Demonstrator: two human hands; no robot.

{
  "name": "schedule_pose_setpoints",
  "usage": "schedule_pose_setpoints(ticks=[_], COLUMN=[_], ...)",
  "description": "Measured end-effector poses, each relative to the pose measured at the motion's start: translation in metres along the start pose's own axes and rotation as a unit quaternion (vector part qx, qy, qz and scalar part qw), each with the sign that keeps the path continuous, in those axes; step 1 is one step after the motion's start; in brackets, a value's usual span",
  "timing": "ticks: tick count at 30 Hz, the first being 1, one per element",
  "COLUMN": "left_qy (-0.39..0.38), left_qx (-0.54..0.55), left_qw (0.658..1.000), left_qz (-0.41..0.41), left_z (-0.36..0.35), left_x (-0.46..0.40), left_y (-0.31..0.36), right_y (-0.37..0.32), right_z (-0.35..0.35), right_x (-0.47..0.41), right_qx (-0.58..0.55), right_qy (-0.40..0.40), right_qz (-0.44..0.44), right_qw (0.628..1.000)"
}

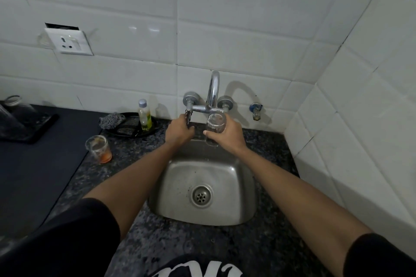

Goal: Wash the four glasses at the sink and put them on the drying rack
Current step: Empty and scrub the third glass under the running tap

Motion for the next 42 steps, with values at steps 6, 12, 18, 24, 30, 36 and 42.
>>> schedule_pose_setpoints(ticks=[6, 12, 18, 24, 30, 36, 42], left_qy=[0.015, 0.025, 0.038, 0.048, 0.051, 0.053, 0.038], left_qx=[-0.005, -0.013, -0.017, -0.011, -0.023, -0.036, -0.043], left_qw=[1.000, 0.999, 0.997, 0.996, 0.995, 0.994, 0.995], left_qz=[-0.015, -0.036, -0.057, -0.070, -0.077, -0.087, -0.077], left_z=[0.011, 0.019, 0.025, 0.031, 0.035, 0.037, 0.036], left_x=[0.014, 0.029, 0.042, 0.052, 0.057, 0.062, 0.063], left_y=[0.002, 0.006, 0.011, 0.013, 0.014, 0.011, 0.006], right_y=[-0.007, -0.009, -0.007, -0.007, -0.007, 0.000, 0.001], right_z=[0.009, 0.008, 0.008, 0.008, 0.004, 0.003, 0.002], right_x=[0.006, 0.015, 0.028, 0.033, 0.040, 0.045, 0.050], right_qx=[0.009, 0.020, -0.001, -0.007, 0.008, 0.013, -0.006], right_qy=[0.004, 0.029, 0.035, 0.022, 0.008, 0.020, 0.026], right_qz=[0.006, 0.016, 0.035, 0.029, 0.040, 0.022, 0.041], right_qw=[1.000, 0.999, 0.999, 0.999, 0.999, 0.999, 0.999])
Point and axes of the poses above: each hand's wrist, its own x-axis away from the middle knuckle, its own z-axis out of the back of the hand, y = z × x, the point moved 5 cm from there along -x, towards the middle knuckle, and after that the axes turned 5 degrees about -x, right-handed, at the moved point
